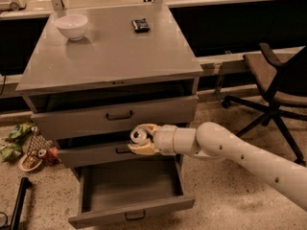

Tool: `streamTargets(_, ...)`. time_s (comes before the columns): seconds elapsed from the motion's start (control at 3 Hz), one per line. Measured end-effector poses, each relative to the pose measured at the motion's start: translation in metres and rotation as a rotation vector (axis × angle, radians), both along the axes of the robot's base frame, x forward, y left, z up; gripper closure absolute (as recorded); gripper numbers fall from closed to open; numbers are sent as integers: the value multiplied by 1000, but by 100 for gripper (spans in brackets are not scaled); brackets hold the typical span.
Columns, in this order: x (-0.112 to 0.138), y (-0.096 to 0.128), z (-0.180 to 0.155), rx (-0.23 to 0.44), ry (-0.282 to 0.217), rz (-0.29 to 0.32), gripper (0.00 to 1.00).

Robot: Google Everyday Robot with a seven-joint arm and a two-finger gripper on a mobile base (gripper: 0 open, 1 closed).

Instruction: Pick pepsi can from bottom drawer and place on counter

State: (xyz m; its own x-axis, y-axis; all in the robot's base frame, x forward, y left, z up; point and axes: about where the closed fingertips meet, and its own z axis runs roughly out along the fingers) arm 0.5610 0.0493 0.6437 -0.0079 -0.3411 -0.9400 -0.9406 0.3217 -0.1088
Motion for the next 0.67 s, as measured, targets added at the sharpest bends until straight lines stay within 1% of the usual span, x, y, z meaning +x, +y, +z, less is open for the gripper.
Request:
streamTargets(0.33,-8,-8,30,-12,-51,27,100)
streamTargets(0.67,-28,-16,88,-10,-146,53,100)
